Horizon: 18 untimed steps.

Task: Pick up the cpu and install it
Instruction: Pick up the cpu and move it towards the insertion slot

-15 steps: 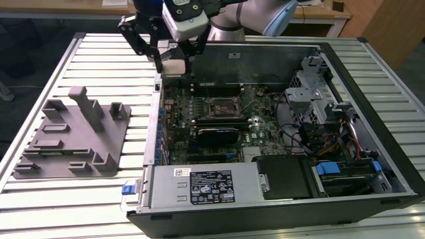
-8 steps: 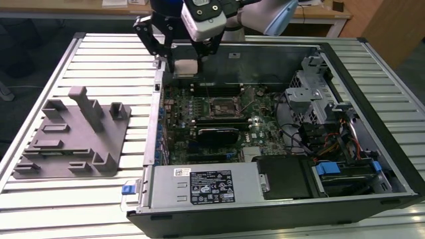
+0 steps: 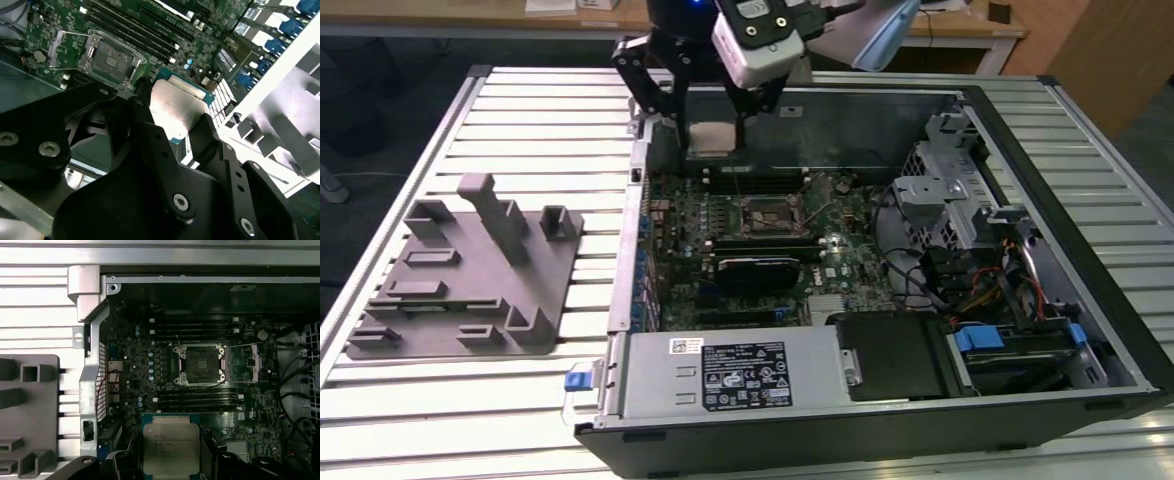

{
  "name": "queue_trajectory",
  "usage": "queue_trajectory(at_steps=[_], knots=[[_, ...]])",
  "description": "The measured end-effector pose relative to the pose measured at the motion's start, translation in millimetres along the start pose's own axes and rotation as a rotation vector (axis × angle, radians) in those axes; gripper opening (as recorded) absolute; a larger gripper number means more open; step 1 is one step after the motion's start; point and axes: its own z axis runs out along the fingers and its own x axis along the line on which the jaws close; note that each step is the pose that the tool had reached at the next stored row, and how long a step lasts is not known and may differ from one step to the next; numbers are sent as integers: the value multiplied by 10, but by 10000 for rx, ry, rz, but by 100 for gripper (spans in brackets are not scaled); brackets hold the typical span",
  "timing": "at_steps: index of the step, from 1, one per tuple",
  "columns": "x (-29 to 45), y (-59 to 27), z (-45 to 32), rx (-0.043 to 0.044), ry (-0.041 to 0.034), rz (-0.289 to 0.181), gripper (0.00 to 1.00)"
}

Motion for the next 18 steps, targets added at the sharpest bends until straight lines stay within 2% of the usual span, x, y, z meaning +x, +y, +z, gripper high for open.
queue_trajectory(at_steps=[11,18], knots=[[-267,2,150,2,51,4,55],[-420,2,270,8,159,10,55]])
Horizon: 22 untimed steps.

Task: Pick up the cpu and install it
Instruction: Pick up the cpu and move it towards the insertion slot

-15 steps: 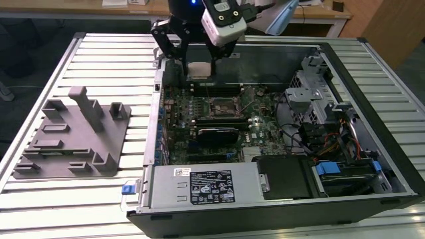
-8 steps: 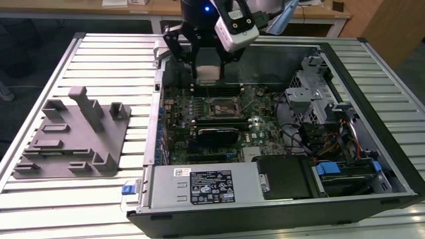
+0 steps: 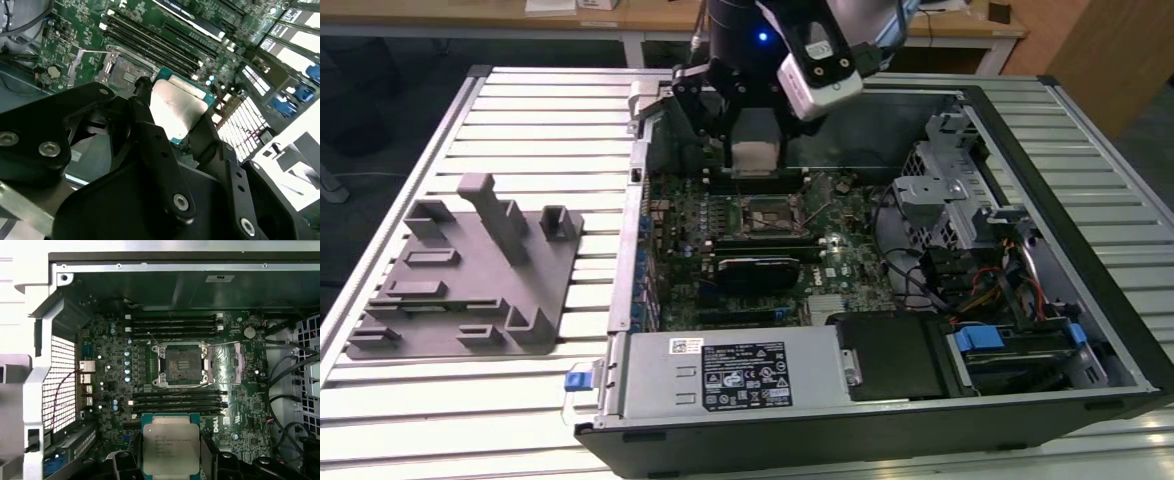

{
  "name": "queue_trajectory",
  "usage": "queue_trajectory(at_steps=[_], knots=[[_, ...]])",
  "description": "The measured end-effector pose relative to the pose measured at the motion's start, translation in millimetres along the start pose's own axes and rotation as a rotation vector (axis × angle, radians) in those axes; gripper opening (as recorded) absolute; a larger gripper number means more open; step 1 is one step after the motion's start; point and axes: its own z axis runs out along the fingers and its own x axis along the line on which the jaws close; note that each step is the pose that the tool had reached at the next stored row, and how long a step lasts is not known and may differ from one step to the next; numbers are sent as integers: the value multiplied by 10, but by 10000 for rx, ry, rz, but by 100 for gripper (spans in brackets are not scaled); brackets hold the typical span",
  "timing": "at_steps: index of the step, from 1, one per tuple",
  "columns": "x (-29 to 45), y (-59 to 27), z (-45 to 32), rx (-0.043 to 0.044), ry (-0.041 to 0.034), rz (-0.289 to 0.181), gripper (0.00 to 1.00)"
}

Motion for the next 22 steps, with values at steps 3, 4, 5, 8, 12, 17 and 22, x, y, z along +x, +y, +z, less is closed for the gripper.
queue_trajectory(at_steps=[3,4,5,8,12,17,22], knots=[[-57,1,47,5,53,5,55],[-80,1,63,6,71,6,55],[-101,1,78,6,89,6,55],[-155,4,124,10,146,10,55],[-199,16,178,18,203,14,55],[-240,46,238,23,221,15,55],[-283,92,300,24,232,16,55]])
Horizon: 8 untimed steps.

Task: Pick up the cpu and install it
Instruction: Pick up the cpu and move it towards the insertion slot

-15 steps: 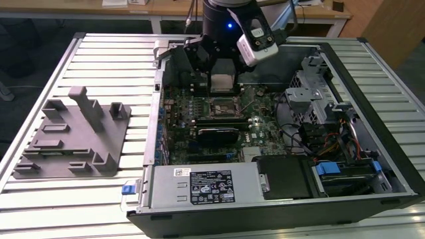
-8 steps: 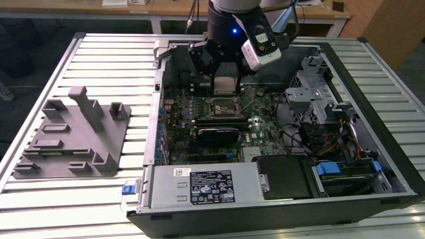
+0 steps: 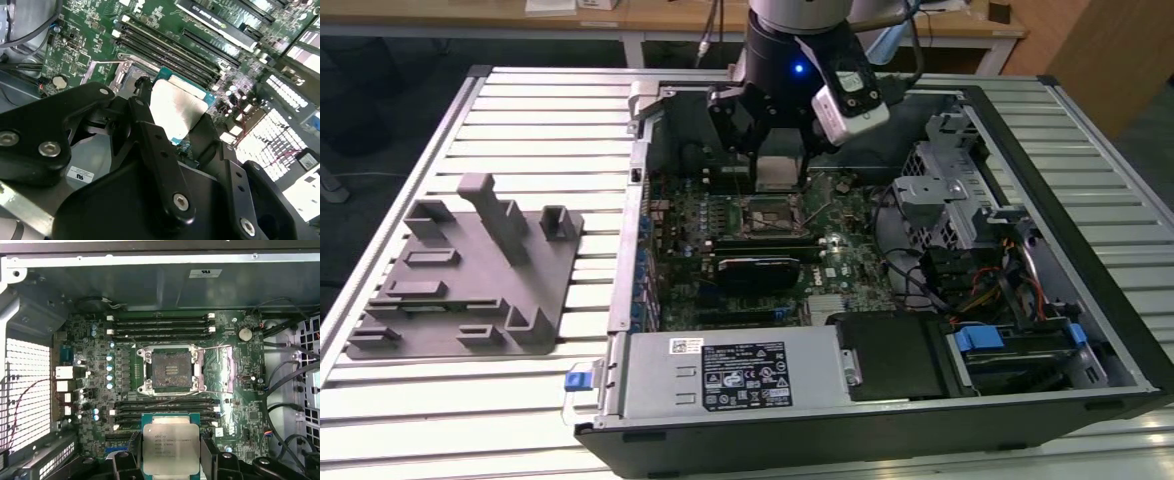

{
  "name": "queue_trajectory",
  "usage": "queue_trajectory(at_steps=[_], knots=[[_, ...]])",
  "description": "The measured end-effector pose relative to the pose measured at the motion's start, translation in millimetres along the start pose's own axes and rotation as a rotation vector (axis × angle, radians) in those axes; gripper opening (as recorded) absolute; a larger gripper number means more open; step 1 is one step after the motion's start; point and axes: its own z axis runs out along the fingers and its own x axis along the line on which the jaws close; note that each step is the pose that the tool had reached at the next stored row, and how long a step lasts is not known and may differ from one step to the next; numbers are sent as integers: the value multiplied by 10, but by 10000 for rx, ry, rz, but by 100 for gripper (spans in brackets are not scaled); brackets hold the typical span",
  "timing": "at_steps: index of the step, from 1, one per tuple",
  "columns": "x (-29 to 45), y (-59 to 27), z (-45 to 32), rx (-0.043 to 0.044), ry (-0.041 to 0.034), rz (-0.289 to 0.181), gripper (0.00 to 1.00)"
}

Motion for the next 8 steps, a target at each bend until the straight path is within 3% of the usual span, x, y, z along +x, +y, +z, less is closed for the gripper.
queue_trajectory(at_steps=[8], knots=[[-48,71,99,-1,10,-24,55]])
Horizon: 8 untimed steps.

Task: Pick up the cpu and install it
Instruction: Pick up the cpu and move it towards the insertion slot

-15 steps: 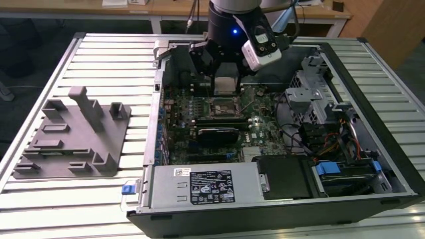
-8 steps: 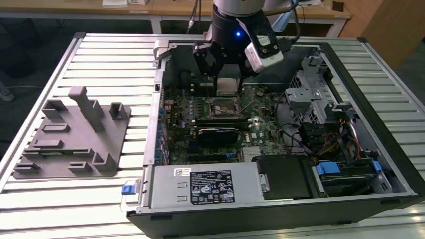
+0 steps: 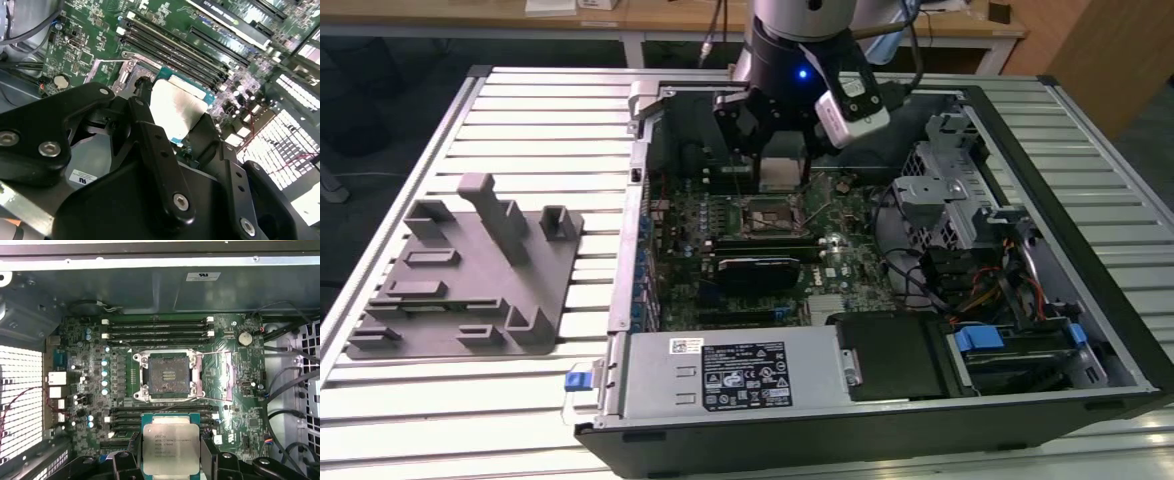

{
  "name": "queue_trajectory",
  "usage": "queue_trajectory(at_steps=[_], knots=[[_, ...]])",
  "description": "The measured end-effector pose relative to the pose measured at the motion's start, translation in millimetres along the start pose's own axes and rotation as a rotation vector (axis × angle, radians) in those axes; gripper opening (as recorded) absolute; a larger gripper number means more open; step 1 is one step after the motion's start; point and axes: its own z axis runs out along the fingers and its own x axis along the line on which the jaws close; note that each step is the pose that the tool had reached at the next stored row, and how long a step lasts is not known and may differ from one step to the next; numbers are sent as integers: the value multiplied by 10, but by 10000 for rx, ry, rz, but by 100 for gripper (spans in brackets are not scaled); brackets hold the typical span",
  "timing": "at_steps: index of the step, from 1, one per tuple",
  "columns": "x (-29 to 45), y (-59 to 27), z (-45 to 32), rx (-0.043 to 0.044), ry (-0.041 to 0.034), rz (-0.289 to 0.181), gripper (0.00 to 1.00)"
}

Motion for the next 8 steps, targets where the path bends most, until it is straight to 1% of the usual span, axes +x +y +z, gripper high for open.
queue_trajectory(at_steps=[5,8], knots=[[-6,45,70,3,4,-46,55],[-4,80,108,1,11,-170,55]])
